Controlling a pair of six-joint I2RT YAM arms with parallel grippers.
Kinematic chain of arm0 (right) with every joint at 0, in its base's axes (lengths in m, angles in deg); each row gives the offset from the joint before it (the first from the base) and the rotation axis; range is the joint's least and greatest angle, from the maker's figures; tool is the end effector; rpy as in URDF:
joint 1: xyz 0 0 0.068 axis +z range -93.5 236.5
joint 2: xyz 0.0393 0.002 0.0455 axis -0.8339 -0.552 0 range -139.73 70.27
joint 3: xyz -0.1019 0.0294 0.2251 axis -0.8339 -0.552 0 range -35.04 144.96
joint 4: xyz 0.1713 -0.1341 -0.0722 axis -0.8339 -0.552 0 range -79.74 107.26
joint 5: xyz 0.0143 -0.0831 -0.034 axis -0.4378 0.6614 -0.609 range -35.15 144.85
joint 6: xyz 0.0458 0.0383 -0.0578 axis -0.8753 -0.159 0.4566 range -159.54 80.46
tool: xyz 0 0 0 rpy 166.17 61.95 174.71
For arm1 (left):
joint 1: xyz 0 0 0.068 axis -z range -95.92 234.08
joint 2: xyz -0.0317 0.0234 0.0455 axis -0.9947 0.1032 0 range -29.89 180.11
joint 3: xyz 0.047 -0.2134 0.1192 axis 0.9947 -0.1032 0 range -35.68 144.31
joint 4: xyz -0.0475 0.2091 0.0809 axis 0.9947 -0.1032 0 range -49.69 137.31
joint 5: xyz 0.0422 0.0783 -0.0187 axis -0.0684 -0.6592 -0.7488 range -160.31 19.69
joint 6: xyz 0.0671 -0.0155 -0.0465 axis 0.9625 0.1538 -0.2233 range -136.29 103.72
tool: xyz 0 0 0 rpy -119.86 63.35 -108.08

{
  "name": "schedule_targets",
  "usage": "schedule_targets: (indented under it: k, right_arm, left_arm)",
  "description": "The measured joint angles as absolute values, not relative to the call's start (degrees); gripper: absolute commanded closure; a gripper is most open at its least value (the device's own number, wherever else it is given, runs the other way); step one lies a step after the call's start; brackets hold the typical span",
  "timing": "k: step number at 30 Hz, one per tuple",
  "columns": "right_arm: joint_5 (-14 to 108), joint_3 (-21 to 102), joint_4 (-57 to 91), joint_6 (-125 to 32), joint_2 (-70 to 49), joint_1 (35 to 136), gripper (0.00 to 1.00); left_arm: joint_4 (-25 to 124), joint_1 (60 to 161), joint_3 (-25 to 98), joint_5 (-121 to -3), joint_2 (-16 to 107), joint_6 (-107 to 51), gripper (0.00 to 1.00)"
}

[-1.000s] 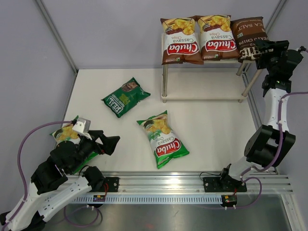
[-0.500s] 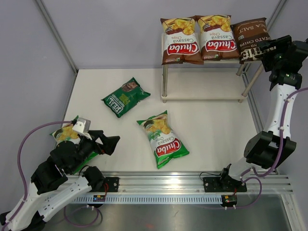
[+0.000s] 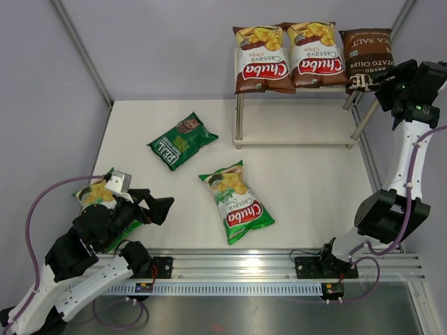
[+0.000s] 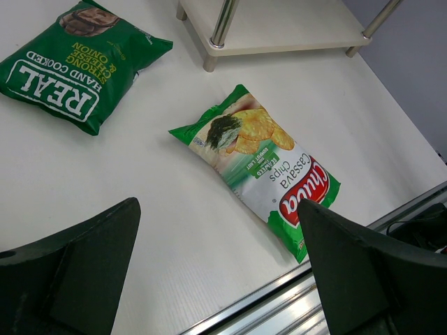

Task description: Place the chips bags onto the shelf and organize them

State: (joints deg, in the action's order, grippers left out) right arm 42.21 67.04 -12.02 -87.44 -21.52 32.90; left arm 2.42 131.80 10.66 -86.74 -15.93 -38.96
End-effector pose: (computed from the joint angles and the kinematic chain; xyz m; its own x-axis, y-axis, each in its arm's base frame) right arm 0.3367 -0.1298 0.4021 -0.0508 0.8122 -0.5812 0.3559 0.5584 0.7493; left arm 0.0647 -0.0405 0.3034 -0.3363 -0.1798 -0.9244 0.4272 0.8457 -0.3199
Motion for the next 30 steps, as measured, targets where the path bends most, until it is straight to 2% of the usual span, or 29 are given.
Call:
schedule_targets:
  k: [2, 5, 9, 25, 28, 30]
  right_arm:
    - [42.1, 67.0, -12.0, -86.9, -21.5, 32.8, 0.41]
    - [41.7, 67.1, -11.6, -86.6, -21.5, 32.7, 0.51]
    - [41.7, 67.4, -11.2, -86.7, -21.4, 32.7, 0.56]
    - [37.2, 71.4, -9.6, -90.0, -26.4, 32.4, 0.57]
    - [37.2, 71.3, -9.0, -90.9, -26.5, 32.4, 0.54]
    - [37.2, 71.0, -8.5, -91.3, -26.5, 32.5, 0.49]
  left_arm:
    - [2.4, 131.8, 10.7, -86.7, -15.9, -39.0, 0.01]
    - [2.4, 131.8, 10.7, -86.7, -15.9, -39.0, 0.01]
    - [2.4, 131.8, 10.7, -86.7, -15.9, -39.0, 0.01]
    - [2.4, 131.8, 10.6, -86.7, -16.1, -39.0, 0.01]
    - [2.4, 131.8, 10.7, -86.8, -16.1, -39.0, 0.01]
    - [2.4, 131.8, 10.7, -86.8, -16.1, -39.0, 0.01]
